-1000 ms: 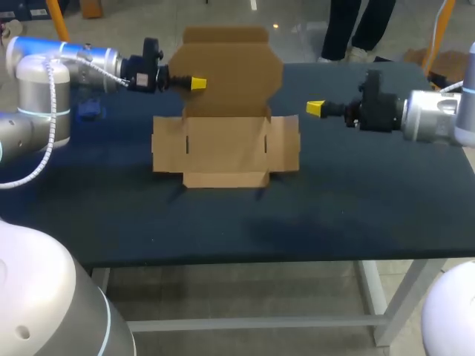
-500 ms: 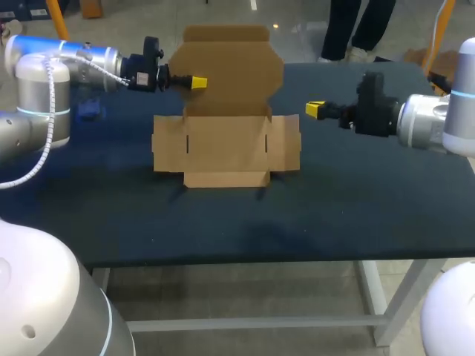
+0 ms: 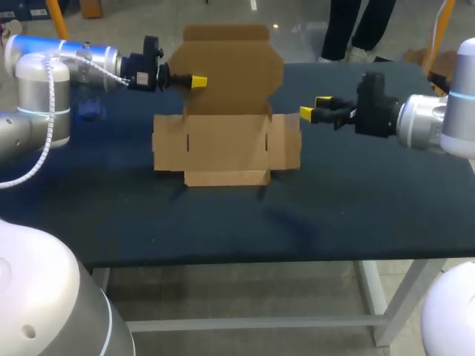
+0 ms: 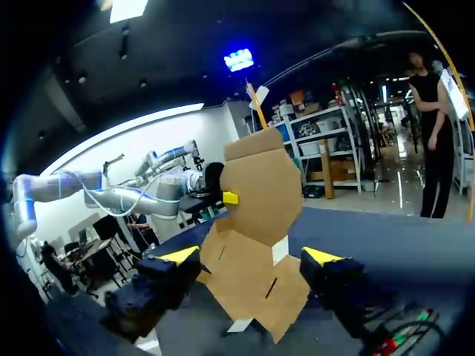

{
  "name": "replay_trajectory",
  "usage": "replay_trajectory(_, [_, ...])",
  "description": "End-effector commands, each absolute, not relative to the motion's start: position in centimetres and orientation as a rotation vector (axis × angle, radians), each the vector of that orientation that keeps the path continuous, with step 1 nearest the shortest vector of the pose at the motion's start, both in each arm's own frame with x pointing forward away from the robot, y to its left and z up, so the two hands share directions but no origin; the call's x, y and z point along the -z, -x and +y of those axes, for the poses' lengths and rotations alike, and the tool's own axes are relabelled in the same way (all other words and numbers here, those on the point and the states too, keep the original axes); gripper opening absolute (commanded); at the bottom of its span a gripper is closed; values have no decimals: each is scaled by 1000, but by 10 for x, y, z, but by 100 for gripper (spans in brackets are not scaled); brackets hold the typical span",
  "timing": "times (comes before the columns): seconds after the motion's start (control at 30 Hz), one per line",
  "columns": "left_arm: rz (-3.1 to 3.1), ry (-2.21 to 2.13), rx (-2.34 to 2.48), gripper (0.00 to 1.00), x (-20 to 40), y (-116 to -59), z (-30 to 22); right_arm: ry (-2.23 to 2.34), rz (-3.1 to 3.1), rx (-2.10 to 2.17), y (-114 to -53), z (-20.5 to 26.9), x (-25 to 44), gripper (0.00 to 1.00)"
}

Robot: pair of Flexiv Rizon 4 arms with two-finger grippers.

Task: Assemble the packaging by folding the flat box into shape, placing the metal phone stand inside, and closing the box properly

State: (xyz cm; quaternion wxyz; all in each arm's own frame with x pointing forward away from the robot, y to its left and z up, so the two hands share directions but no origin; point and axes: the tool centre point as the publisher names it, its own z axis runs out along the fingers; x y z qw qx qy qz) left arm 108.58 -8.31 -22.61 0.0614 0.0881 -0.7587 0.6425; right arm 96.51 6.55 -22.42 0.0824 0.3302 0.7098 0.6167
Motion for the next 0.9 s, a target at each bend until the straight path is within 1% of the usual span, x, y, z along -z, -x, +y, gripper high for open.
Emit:
replay_trajectory(0.03, [-2297, -251, -1965, 0, 224, -1083, -86, -999, 2060, -1810, -941, 53, 219, 100])
replay_trajectory(0.2, [-2316, -221, -1982, 0, 219, -1080, -89, -970, 2000, -1757, -915, 35, 216, 100])
replay_trajectory(0.4, [-2345, -196, -1986, 0, 212, -1072, -91, -940, 1980, -1707, -891, 24, 221, 100])
replay_trajectory(0.43, [-2361, -191, -1987, 0, 210, -1070, -92, -942, 1976, -1690, -887, 23, 223, 92])
replay_trajectory(0.47, [-2365, -188, -1987, 0, 208, -1069, -93, -944, 1974, -1682, -884, 22, 224, 87])
replay_trajectory(0.5, [-2371, -181, -1987, 0, 206, -1067, -93, -944, 1973, -1679, -881, 21, 225, 76])
replay_trajectory(0.53, [-2375, -178, -1989, 0, 203, -1065, -94, -948, 1969, -1675, -878, 20, 226, 56])
replay_trajectory(0.57, [-2380, -172, -1991, 0, 201, -1062, -94, -952, 1966, -1668, -876, 19, 227, 42])
replay_trajectory(0.6, [-2392, -167, -1990, 0, 198, -1060, -95, -953, 1965, -1664, -874, 18, 228, 14])
replay_trajectory(0.63, [-2396, -165, -1991, 0, 196, -1058, -95, -955, 1964, -1662, -872, 16, 229, 0])
replay_trajectory(0.9, [-2417, -130, -1994, 0, 177, -1036, -100, -958, 1961, -1653, -853, 7, 236, 0])
